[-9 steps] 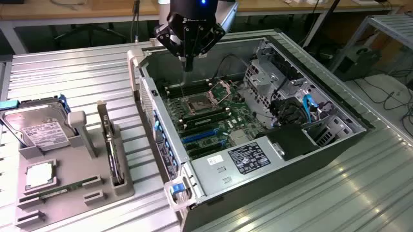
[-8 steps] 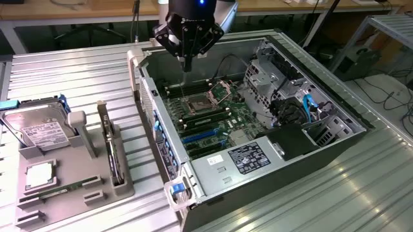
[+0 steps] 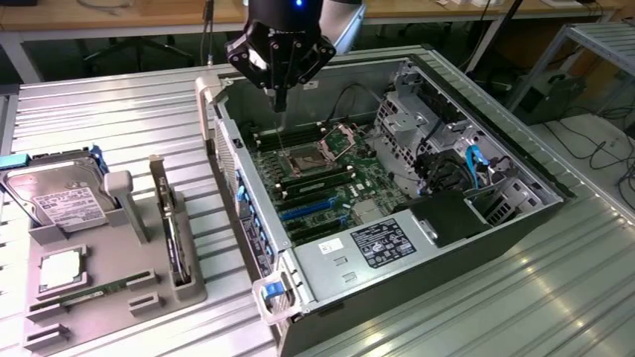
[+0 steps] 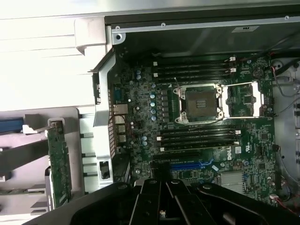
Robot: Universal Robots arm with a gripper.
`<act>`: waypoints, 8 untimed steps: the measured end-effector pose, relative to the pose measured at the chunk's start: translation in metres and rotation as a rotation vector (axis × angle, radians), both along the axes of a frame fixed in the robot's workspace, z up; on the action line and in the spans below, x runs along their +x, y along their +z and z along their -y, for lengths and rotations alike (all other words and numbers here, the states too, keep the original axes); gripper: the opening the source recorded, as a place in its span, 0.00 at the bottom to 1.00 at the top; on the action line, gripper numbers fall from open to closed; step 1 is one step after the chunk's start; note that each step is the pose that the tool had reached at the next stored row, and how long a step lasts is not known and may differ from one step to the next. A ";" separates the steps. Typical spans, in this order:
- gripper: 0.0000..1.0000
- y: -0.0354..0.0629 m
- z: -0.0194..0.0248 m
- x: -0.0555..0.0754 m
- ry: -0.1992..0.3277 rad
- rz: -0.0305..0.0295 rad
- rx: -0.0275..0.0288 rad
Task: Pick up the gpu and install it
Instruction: 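Reach for the gpu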
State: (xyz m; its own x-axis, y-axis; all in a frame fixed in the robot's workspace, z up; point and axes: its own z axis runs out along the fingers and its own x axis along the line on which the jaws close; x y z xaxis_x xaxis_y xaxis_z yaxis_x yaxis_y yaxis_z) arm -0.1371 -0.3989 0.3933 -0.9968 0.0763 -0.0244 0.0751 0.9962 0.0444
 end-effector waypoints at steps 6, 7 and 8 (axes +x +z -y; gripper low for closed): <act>0.11 0.0000 0.0001 -0.006 0.000 0.0000 0.0000; 0.11 0.0000 0.0001 -0.007 0.000 0.0000 -0.0001; 0.11 0.0000 0.0001 -0.008 0.000 0.0000 0.0000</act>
